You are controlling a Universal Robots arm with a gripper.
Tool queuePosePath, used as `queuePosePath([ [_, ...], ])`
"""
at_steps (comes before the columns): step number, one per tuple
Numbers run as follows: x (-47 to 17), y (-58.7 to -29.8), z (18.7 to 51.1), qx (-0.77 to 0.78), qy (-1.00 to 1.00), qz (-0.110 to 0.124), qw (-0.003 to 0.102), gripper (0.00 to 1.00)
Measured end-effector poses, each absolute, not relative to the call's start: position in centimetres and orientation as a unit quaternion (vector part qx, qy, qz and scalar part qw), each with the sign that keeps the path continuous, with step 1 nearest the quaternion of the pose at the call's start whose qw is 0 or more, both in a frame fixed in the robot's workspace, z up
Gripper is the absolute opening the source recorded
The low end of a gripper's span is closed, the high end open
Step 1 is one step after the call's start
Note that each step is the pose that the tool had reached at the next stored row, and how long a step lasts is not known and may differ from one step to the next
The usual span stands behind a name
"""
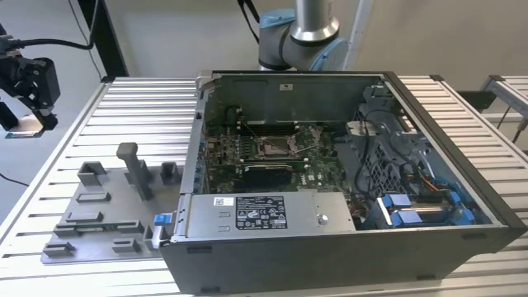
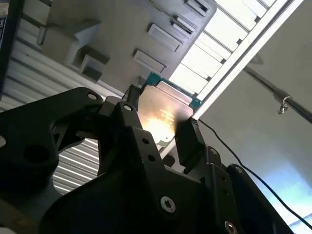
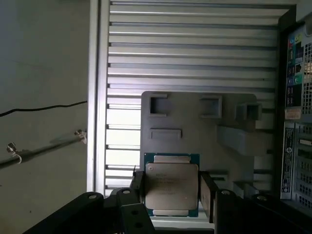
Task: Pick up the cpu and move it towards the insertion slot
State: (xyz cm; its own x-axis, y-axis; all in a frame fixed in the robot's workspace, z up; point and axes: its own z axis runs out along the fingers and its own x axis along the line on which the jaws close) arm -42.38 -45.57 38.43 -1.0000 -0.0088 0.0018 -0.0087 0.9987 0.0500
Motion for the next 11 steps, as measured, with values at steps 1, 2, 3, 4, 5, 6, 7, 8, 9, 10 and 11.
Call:
queuePosePath([
  [1, -42.3, -45.6, 38.4, 0.004, -1.000, -0.025, 0.001, 0.00],
  [2, -42.2, -45.6, 38.5, 0.004, -1.000, -0.025, 0.001, 0.00],
  [3, -41.9, -45.6, 38.5, 0.004, -1.000, -0.025, 0.001, 0.00],
  [4, -41.6, -45.6, 38.4, 0.004, -1.000, -0.025, 0.001, 0.00],
  [5, -41.3, -45.6, 38.4, 0.004, -1.000, -0.025, 0.001, 0.00],
  [6, -41.0, -45.6, 38.4, 0.004, -1.000, -0.025, 0.001, 0.00],
  [7, -40.8, -45.6, 38.4, 0.004, -1.000, -0.025, 0.001, 0.00],
  [8, -40.6, -45.6, 38.4, 0.004, -1.000, -0.025, 0.001, 0.00],
  [9, -40.4, -45.6, 38.4, 0.004, -1.000, -0.025, 0.001, 0.00],
  [10, -40.2, -45.6, 38.4, 0.004, -1.000, -0.025, 0.001, 0.00],
  [11, -40.0, -45.6, 38.4, 0.004, -1.000, -0.024, 0.001, 0.00],
])
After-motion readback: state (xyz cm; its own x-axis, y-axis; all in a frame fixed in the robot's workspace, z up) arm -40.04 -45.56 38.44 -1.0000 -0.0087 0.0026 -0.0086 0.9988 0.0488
